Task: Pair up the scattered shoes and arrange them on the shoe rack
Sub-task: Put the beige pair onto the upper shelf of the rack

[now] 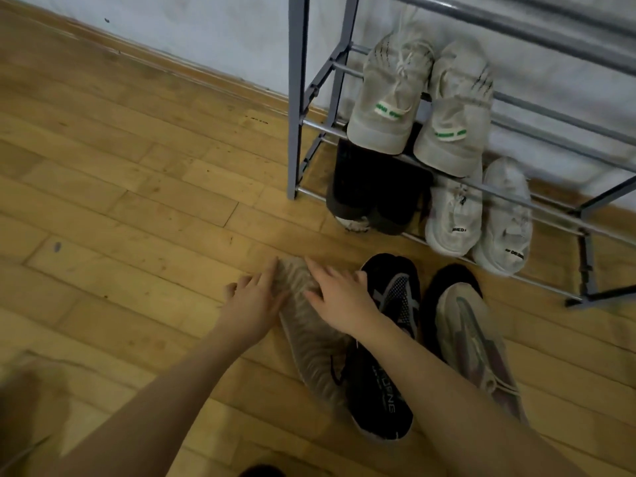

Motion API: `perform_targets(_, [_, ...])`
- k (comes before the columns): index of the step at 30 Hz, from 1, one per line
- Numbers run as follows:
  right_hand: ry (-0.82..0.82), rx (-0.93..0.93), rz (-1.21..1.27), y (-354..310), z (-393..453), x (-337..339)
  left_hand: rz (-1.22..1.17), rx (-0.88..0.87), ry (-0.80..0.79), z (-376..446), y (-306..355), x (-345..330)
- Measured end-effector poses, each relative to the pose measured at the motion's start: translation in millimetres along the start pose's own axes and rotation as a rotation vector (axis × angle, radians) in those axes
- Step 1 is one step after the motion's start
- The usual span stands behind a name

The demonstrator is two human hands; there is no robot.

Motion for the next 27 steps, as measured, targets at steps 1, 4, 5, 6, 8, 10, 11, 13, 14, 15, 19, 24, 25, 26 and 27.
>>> perform_targets(1, [0.000,0.018,0.036,-2.7,1.0,-1.4,-0.034,-0.018,0.019,-0.9,0.5,1.6])
perform_targets(4, [0.084,0.032,0.162,-6.7,-3.0,2.9,-0.185,-0.093,0.107,-8.2,0.2,6.9])
perform_targets(5, [0.134,0.041,0.181,-6.1,-6.2,6.4,-0.230,-0.127,0.144,-11.6,0.8,9.0])
perform_targets(6, [0.200,0.055,0.204,-5.0,-9.7,10.6,-0.264,-0.164,0.173,-14.8,2.8,11.5])
perform_targets(8, [0.359,0.094,0.284,-3.0,-18.7,20.4,-0.348,-0.233,0.216,-21.1,10.9,20.2])
perform_targets(10, [0.483,0.126,0.376,-2.4,-28.1,29.6,-0.436,-0.295,0.268,-26.8,22.2,35.1])
perform_targets(11, [0.536,0.143,0.401,-3.4,-33.2,35.3,-0.462,-0.330,0.301,-29.5,28.3,43.9])
perform_targets(13, [0.655,0.176,0.409,-7.1,-43.7,50.2,-0.502,-0.386,0.364,-34.4,39.5,61.1])
perform_targets(14, [0.709,0.187,0.402,-9.6,-48.8,58.8,-0.528,-0.389,0.383,-36.1,43.3,69.2])
perform_targets(15, [0.753,0.196,0.401,-12.5,-53.2,67.8,-0.562,-0.385,0.393,-37.0,46.8,78.0])
perform_targets(19, [0.850,0.258,0.431,-25.7,-68.6,102.6,-0.553,-0.513,0.488,-42.9,63.9,115.2])
perform_targets(24, [0.862,0.313,0.446,-24.3,-84.2,117.2,-0.504,-0.631,0.512,-47.9,80.3,130.3])
perform_targets(25, [0.860,0.321,0.462,-23.8,-89.1,114.7,-0.539,-0.627,0.502,-51.7,80.5,127.7])
perform_targets(26, [0.860,0.333,0.480,-23.7,-94.6,111.9,-0.599,-0.603,0.489,-56.8,79.5,124.6])
perform_targets(27, [0.862,0.344,0.501,-24.1,-100.1,108.9,-0.673,-0.568,0.476,-62.9,77.6,120.4])
Point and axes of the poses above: each hand's wrist, its own z-axis towards the middle knuckle, its own x-axis out of the back of the hand, y = z × x, the point moved 5 cm from there along z, towards the middle knuckle, and after that the axes turned 2 degrees about x, right-handed, at the moved point
